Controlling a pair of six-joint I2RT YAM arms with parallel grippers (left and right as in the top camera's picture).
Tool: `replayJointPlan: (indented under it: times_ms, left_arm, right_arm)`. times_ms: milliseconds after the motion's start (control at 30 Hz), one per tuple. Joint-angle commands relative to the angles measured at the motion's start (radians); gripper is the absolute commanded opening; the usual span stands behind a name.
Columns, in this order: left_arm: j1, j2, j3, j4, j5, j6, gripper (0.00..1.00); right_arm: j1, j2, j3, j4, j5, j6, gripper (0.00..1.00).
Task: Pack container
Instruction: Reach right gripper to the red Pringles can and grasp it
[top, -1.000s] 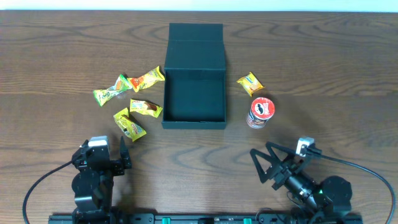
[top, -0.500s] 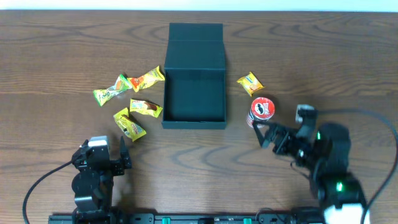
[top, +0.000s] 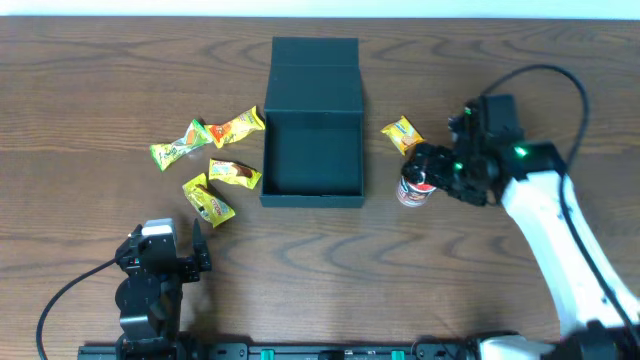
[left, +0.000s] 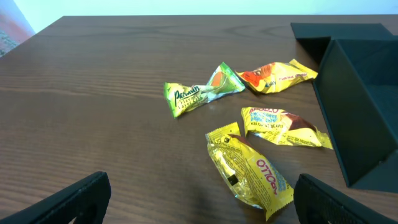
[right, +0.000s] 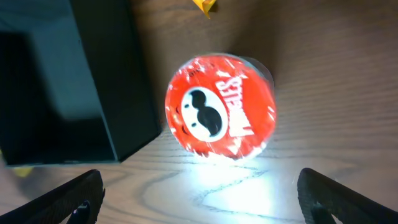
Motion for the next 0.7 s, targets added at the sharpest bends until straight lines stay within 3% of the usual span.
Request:
replayJointPlan:
  times_ms: [0, 667]
  left_arm:
    - [0.006, -0.006, -0.020, -0.005, 0.000, -0.015, 0.95]
    - [0.006, -0.006, -0.020, -0.005, 0.000, -0.014, 0.95]
  right_arm:
    - [0.035, 0.057, 0.053, -0.021, 0.092, -0.001, 0.99]
    - [0.039, 0.240, 0.059, -0.002, 0.145, 0.034, 0.99]
